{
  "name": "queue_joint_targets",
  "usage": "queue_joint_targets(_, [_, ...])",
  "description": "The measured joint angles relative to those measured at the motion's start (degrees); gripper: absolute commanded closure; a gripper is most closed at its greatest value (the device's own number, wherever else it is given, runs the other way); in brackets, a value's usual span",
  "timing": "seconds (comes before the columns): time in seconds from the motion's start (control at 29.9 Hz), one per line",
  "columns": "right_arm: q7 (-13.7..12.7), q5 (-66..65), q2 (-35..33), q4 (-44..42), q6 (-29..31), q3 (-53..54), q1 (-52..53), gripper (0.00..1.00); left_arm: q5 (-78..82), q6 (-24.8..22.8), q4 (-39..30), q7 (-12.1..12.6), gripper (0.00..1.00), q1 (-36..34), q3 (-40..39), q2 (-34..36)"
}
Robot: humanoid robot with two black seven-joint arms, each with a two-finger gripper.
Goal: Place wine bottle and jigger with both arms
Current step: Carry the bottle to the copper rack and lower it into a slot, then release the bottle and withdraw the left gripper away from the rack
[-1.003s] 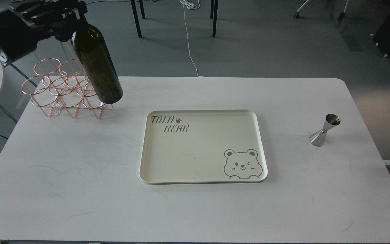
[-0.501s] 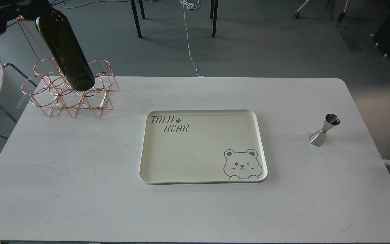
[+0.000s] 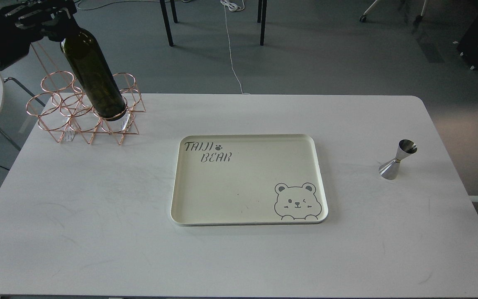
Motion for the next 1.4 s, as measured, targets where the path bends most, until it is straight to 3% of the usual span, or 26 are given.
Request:
queue_joint_targets(0.4, [0.0,0.03,0.15,0.1,-0.03,0.18,-0.03,0.03,0.02,0.23,0.56,0.02,0.77,0.62,3.05,-2.84])
queue_joint_targets(0.67, [0.0,0.06,0.04,0.07,-0.04,0.18,-0.03,0.03,-0.27,1.38,2.26,-0.02,0.59,0.81,5.02,-4.17])
queue_joint_targets(0.87, [0.0,0.06,0.04,0.07,-0.04,0.17,-0.03,0.03,-0.51,1.47,4.75,-0.25,0.57,0.8,5.64,-5.26])
queue_joint_targets(0.94, [0.0,0.06,0.04,0.08,-0.04,0.18,-0.03,0.03,-0.54,1.47,4.99,-0.25,0.46,0.8,5.7,-5.27])
queue_joint_targets(1.0, [0.0,0.09,0.04,0.09,-0.03,0.18,-0.03,0.03,-0.72,1.47,5.03,-0.3,0.25,0.77,5.72,-5.28])
queue_joint_targets(1.2, [-0.01,0.26,0.09,0.09,-0.04,0.2,-0.03,0.03,-0.88,1.3,5.11,0.12,0.22,0.52,5.73,-5.28])
queue_joint_targets(1.34, [-0.01,0.41,0.06,0.09,-0.04,0.25,-0.05,0.03,-1.56,1.27,5.07,0.11,0.03,0.29,5.36,-5.26])
queue_joint_targets(1.4, [-0.01,0.43,-0.22,0.07,-0.03,0.3,-0.18,0.03,-4.84,1.34,4.93,-0.11,0.02,-0.03,4.29,-5.09])
